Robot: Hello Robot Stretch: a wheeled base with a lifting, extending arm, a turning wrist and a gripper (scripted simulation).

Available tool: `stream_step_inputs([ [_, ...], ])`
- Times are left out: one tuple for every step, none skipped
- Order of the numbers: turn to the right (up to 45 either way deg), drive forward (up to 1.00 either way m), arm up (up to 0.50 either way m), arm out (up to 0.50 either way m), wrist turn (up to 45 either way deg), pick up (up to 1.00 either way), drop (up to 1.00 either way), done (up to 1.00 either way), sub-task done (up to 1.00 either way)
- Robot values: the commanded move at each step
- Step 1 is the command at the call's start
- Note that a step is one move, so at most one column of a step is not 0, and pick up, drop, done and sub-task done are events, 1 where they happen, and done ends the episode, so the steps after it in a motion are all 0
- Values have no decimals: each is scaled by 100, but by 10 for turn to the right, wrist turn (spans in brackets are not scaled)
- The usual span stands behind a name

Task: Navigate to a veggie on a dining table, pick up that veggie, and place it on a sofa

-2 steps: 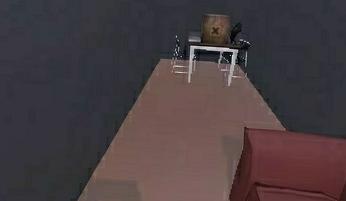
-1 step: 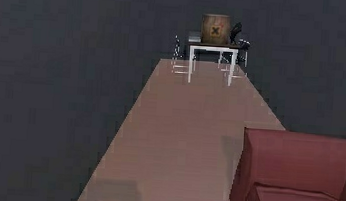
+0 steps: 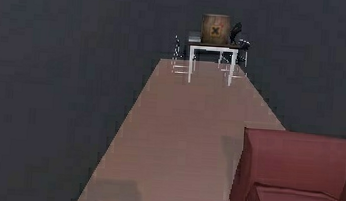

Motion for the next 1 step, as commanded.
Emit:
stream_step_inputs([
  [0, 0, 0, 0, 0, 0, 0, 100, 0],
])
